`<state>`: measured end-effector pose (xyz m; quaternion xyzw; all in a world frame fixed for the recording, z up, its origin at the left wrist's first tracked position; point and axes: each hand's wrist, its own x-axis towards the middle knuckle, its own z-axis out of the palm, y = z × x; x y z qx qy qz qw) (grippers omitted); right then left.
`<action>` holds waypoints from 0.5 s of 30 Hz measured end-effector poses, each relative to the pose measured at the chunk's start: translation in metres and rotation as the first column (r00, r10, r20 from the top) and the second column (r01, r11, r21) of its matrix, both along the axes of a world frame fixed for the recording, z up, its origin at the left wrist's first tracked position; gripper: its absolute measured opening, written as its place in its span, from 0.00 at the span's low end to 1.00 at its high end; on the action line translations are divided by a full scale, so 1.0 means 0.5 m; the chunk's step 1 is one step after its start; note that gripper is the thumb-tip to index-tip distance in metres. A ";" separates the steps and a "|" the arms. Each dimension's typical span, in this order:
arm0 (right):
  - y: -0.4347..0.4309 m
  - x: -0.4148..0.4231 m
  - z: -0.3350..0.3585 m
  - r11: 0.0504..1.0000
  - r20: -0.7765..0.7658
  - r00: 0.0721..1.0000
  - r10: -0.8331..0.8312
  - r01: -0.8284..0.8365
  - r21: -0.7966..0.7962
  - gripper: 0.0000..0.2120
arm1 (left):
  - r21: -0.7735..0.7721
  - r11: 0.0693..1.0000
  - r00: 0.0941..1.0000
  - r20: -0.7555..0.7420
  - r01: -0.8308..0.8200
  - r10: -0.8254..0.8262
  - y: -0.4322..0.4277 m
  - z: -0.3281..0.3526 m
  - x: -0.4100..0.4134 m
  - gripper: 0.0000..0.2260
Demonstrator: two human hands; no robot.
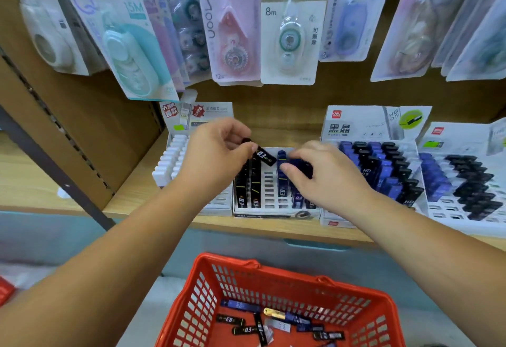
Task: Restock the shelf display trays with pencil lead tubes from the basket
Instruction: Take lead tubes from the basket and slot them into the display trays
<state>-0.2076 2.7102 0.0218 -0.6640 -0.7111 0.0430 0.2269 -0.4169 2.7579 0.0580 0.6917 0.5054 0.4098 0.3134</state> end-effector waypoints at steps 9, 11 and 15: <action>0.012 0.039 -0.014 0.998 0.268 0.963 0.035 -0.018 -0.066 0.35 | 0.041 0.988 0.939 -0.319 0.148 -0.128 0.085 -0.002 0.045 0.14; 0.012 0.039 -0.015 0.998 0.282 0.959 0.030 -0.013 -0.062 0.35 | 0.030 0.985 0.909 -0.389 0.172 -0.147 0.089 -0.004 0.045 0.10; 0.011 0.039 -0.018 0.998 0.270 0.962 0.031 -0.013 -0.066 0.35 | 0.061 0.971 0.864 -0.473 0.229 -0.174 0.090 -0.030 0.051 0.07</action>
